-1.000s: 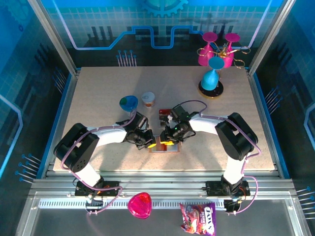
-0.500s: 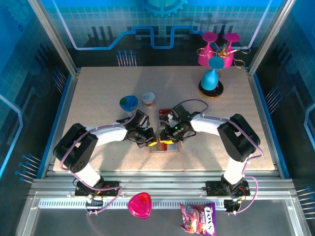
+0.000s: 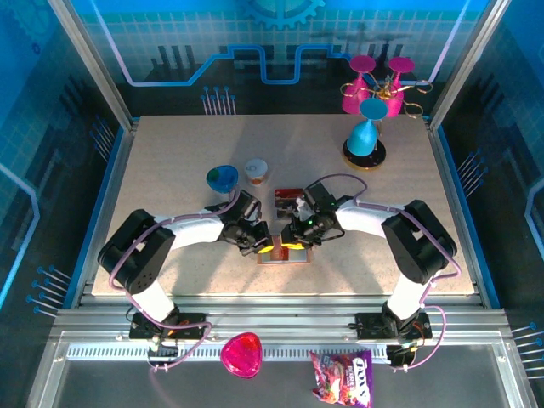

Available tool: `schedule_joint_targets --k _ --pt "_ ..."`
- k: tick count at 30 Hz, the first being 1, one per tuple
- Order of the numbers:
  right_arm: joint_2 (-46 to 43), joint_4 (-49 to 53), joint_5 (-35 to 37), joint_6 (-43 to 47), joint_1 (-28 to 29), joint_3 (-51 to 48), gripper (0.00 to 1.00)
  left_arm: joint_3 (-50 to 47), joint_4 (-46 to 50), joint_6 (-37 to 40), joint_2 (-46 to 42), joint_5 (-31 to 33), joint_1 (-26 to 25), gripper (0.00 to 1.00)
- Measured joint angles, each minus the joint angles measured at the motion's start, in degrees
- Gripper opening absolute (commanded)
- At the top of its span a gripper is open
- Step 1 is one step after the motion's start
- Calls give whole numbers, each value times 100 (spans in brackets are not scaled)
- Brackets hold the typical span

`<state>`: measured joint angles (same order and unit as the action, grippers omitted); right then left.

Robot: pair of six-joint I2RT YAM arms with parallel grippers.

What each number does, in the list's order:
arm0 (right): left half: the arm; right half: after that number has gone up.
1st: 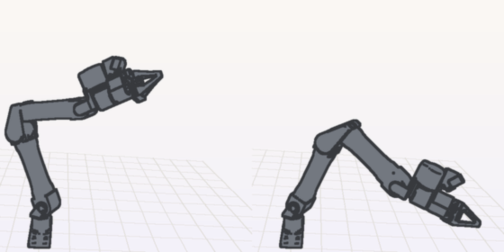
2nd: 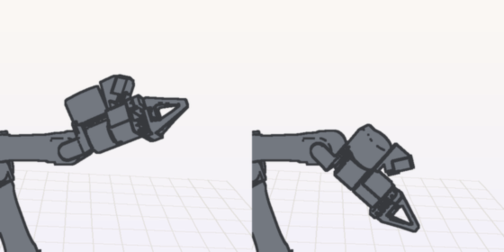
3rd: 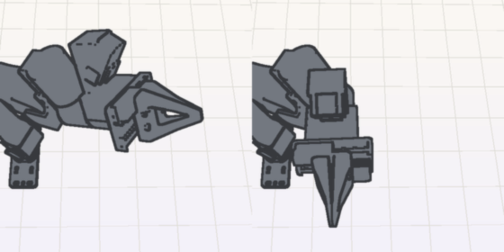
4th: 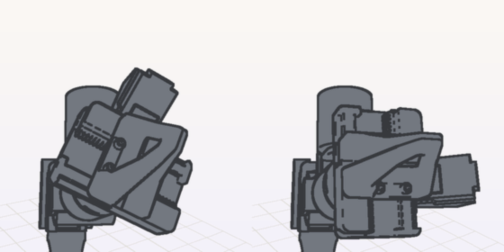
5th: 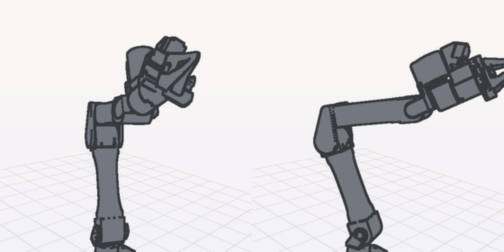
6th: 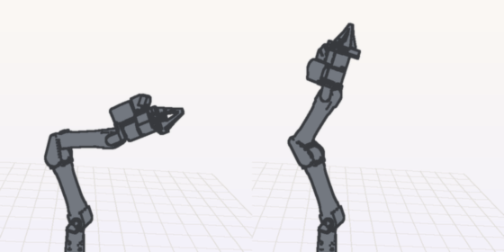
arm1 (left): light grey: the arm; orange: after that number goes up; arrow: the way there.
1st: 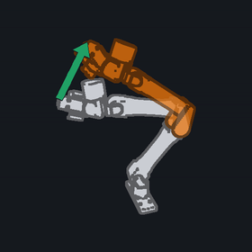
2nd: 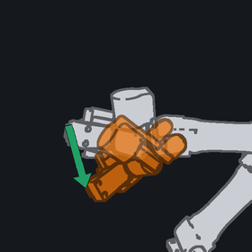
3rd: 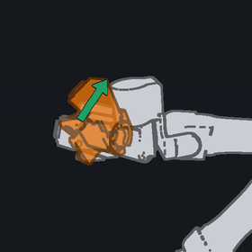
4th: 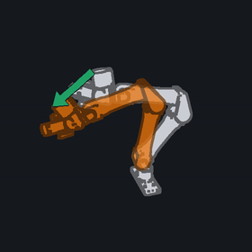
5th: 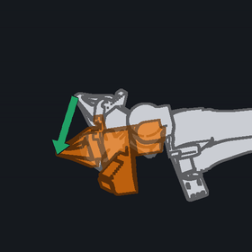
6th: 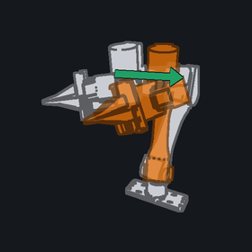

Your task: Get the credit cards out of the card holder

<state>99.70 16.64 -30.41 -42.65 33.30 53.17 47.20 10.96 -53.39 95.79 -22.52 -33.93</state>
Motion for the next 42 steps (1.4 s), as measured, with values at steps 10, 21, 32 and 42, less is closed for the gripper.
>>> schedule_joint_targets --k 10,21,32,42 --pt "0 -90 -4 -46 -46 -149 27 0 63 90 17 -24 0 5" --pt "7 -267 -26 -103 -48 -175 27 0 79 105 17 -24 0 5" --pt "39 -313 -20 -105 -48 -175 28 0 81 105 17 -26 0 5" --pt "39 -299 2 -103 -48 -175 30 0 81 107 17 -24 0 5"
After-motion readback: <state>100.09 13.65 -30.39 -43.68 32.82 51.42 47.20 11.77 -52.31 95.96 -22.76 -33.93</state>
